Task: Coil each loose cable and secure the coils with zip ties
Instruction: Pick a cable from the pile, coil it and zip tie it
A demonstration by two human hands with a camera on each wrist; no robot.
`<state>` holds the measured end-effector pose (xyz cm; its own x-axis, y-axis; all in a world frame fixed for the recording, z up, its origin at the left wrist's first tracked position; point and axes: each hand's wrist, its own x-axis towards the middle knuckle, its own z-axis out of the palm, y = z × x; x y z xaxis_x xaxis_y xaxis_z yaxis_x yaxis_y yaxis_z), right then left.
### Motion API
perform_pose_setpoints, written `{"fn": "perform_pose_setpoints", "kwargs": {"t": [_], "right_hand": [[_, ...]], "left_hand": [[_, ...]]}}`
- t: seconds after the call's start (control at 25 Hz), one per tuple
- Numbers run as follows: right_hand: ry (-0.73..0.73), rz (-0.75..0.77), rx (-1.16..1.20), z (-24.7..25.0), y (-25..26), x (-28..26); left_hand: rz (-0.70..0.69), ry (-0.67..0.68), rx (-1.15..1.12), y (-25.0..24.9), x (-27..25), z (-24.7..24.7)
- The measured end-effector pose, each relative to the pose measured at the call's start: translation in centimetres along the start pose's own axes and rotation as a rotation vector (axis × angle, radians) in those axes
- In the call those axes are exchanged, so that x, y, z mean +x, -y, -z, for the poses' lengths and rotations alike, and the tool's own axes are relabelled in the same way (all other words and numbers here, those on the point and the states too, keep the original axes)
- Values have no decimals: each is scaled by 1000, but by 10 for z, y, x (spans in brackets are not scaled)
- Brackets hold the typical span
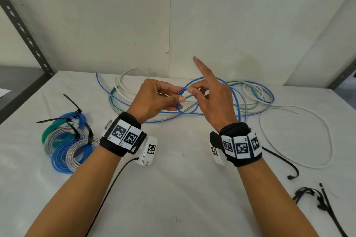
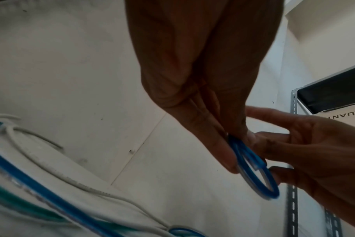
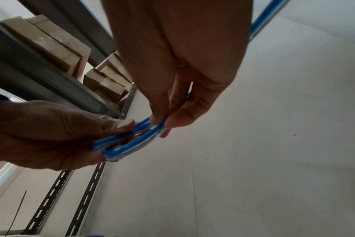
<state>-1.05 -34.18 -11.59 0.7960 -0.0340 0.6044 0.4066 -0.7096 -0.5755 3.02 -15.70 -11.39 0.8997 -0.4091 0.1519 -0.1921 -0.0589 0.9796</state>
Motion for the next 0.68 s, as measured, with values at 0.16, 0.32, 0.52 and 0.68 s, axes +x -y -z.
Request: {"fn": "perform_pose_setpoints", "kwargs": {"t": [0.16,0.32,0.52,0.68], "right_hand": [[-39,46,-93,-9,-5,-4],[-251,16,-5,-14,-2,-6],[-306,5,-1,-11,6,-7],[-24,-124,-143,8,5,0]], "left_hand": [[26,0,-15,4,-1,1],[59,7,-76,2,-1,-1],[80,57,-100,-1,-3,0],[46,-25,-26,2,-1,3]]}}
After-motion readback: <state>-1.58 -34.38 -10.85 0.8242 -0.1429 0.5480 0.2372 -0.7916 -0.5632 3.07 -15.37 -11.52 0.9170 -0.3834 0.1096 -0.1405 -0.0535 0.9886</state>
